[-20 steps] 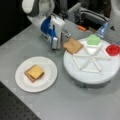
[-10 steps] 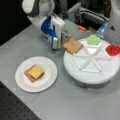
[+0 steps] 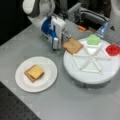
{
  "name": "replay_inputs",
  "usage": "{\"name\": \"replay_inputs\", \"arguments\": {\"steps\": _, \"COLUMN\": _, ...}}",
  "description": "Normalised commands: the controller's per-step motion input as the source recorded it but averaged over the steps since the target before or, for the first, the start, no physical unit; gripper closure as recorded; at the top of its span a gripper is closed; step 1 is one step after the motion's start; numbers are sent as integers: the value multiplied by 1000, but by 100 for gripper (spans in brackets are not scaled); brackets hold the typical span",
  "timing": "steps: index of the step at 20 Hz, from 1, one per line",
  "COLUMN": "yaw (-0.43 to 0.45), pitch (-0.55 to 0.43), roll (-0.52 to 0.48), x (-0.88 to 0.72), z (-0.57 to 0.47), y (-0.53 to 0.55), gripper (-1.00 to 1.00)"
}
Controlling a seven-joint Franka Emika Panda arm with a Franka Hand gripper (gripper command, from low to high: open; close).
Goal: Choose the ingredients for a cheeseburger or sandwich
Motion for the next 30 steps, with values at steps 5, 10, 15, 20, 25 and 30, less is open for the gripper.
{"name": "replay_inputs", "arguments": {"steps": 5, "yaw": -64, "pitch": -83, "roll": 81, "x": 54, "z": -40, "y": 12, "gripper": 100}}
{"name": "replay_inputs", "arguments": {"steps": 10, "yaw": -56, "pitch": -83, "roll": 77, "x": 73, "z": -39, "y": 5, "gripper": 100}}
{"name": "replay_inputs", "arguments": {"steps": 15, "yaw": -47, "pitch": -76, "roll": 72, "x": 89, "z": -17, "y": -1, "gripper": 100}}
{"name": "replay_inputs", "arguments": {"steps": 20, "yaw": -18, "pitch": -58, "roll": 78, "x": 86, "z": 18, "y": -73, "gripper": 100}}
{"name": "replay_inputs", "arguments": {"steps": 25, "yaw": 24, "pitch": -15, "roll": 80, "x": 102, "z": 124, "y": -168, "gripper": 100}}
{"name": "replay_inputs", "arguments": {"steps": 30, "yaw": 63, "pitch": 37, "roll": 82, "x": 199, "z": 189, "y": -155, "gripper": 100}}
